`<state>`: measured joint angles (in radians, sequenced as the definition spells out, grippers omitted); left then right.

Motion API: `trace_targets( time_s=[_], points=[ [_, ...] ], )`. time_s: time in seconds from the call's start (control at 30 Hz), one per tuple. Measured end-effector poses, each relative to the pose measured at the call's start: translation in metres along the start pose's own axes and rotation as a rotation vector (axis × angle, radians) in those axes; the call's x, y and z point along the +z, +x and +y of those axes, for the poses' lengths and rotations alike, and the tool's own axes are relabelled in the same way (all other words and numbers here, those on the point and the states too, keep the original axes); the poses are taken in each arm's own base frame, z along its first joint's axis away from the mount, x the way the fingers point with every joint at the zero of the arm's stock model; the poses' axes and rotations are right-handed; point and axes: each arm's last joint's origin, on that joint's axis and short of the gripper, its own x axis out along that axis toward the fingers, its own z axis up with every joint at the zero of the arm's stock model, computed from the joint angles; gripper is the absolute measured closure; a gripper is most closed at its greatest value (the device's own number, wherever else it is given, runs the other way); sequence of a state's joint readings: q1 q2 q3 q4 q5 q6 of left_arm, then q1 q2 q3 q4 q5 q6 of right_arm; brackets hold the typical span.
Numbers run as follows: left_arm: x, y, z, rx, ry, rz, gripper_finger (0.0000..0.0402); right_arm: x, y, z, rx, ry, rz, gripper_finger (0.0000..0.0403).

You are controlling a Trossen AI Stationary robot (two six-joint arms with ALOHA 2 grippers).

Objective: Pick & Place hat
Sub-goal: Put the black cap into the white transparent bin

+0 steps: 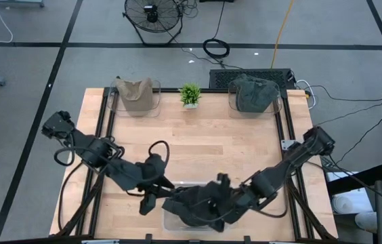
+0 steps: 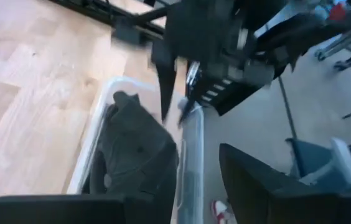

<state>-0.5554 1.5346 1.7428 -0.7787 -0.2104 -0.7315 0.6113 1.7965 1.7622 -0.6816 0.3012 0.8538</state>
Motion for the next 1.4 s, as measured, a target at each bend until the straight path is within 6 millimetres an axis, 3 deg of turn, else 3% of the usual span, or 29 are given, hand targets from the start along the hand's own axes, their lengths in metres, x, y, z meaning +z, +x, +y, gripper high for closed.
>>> trace_targets(
  time_s=[0.13, 0.23, 0.4, 0.5, 0.63, 0.77, 0.9, 1.1, 1.4],
  points=[
    [-0.007, -0.001, 0.001, 0.062, 0.03, 0.015, 0.027, 0.008, -0.026, -0.012, -0.153, 0.002, -0.104, 0.0331],
    [-0.011, -0.002, 0.003, 0.129, 0.056, 0.018, 0.027, 0.018, -0.033, -0.022, -0.236, 0.006, -0.187, 0.0337],
    [-0.011, -0.003, 0.004, 0.157, 0.062, 0.0, 0.027, 0.042, -0.027, -0.027, -0.116, -0.027, -0.207, 0.0342],
    [-0.01, -0.003, 0.004, 0.156, 0.069, -0.003, 0.027, 0.05, -0.011, -0.029, -0.007, -0.071, -0.148, 0.0342],
    [-0.011, -0.003, 0.004, 0.158, 0.07, 0.0, 0.027, 0.035, 0.002, -0.038, -0.032, -0.07, 0.049, 0.0342],
    [-0.012, -0.003, 0.003, 0.154, 0.073, 0.006, 0.027, 0.024, -0.001, -0.044, -0.053, -0.061, 0.201, 0.0342],
    [-0.013, -0.003, 0.002, 0.152, 0.085, 0.007, 0.027, 0.015, -0.008, -0.037, 0.036, -0.036, 0.313, 0.0342],
    [-0.011, -0.003, 0.004, 0.181, 0.119, -0.017, 0.027, 0.003, -0.011, -0.021, 0.098, -0.062, 0.319, 0.0342],
    [-0.01, 0.0, 0.005, 0.186, 0.126, -0.008, 0.027, -0.025, 0.017, -0.026, 0.119, 0.071, 0.297, 0.0342]
  ],
)
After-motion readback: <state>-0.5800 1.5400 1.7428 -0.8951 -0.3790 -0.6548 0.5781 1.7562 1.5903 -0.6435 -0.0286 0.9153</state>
